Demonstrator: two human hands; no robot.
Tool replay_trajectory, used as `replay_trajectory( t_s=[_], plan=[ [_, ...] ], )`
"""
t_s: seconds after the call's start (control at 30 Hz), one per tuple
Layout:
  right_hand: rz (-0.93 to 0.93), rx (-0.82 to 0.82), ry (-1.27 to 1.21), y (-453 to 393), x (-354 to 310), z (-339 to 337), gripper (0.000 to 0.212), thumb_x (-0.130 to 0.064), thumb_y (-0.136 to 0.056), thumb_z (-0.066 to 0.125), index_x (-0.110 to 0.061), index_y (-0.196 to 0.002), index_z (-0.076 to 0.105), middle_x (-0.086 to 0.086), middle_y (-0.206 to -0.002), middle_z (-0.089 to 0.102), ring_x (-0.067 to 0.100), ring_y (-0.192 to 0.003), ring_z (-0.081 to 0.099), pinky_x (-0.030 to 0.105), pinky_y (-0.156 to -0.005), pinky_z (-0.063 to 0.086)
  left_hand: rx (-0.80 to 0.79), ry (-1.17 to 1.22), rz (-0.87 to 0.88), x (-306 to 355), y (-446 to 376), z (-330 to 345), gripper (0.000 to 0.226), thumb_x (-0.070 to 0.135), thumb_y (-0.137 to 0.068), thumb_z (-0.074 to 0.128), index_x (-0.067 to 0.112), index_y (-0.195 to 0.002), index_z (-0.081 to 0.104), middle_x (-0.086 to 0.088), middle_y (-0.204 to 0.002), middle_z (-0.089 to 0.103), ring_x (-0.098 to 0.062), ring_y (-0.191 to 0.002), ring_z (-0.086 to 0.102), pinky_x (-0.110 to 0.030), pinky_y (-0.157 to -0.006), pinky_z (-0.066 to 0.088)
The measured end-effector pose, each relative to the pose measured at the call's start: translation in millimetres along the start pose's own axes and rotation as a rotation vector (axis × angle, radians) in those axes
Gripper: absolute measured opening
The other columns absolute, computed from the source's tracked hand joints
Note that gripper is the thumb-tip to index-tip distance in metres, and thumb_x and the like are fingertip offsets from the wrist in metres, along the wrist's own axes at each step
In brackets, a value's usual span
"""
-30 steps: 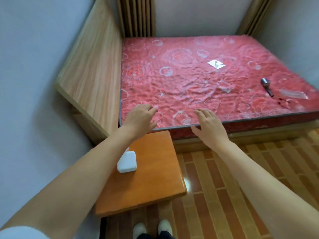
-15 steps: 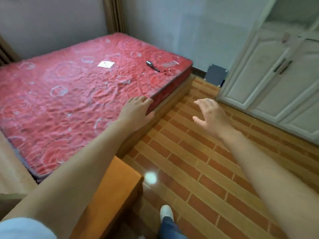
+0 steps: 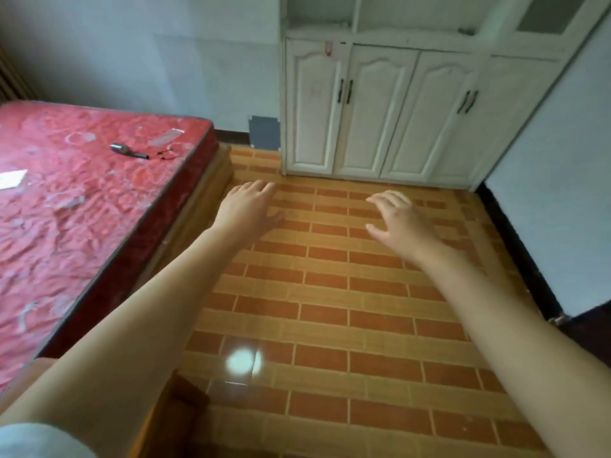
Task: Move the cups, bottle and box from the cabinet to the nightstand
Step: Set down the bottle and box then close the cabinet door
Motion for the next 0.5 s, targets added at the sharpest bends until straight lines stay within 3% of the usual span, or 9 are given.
replay_trajectory(
  t_s=[0.27,0.4,0.5],
  plan=[
    [0.086,-0.004,0.029,58,129,-35,0.05,-0.032,-0.092,0.049,-0.017,-0.138,0.036,0.002,-0.147,0.037,0.021,-0.14,0.023,0.037,-0.112,0.023,0.025,0.064,0.028,134,-31,24,0.056,0.04,-0.088,0.054,0.018,-0.137,0.037,-0.009,-0.135,0.051,-0.029,-0.122,0.048,-0.041,-0.098,0.041],
    [0.099,-0.012,0.021,72,165,-44,0.052,-0.031,-0.092,0.048,-0.016,-0.139,0.034,0.003,-0.148,0.035,0.022,-0.141,0.023,0.038,-0.114,0.021,0.012,0.029,0.034,171,-36,33,0.057,0.041,-0.089,0.053,0.018,-0.138,0.036,-0.008,-0.136,0.05,-0.028,-0.124,0.048,-0.04,-0.1,0.041],
    [0.114,-0.024,0.005,78,183,-44,0.051,-0.031,-0.093,0.047,-0.017,-0.14,0.032,0.003,-0.147,0.037,0.021,-0.139,0.026,0.038,-0.111,0.027,-0.039,-0.009,0.04,187,-39,42,0.058,0.041,-0.089,0.054,0.018,-0.138,0.035,-0.007,-0.138,0.049,-0.028,-0.126,0.046,-0.039,-0.101,0.04]
  ],
)
Point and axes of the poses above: each hand's wrist, its own y-axis away from the middle knuckle, its own z-axis out of the palm, x = y × z, the point moved 9 cm from there along -y, towards the middle knuckle
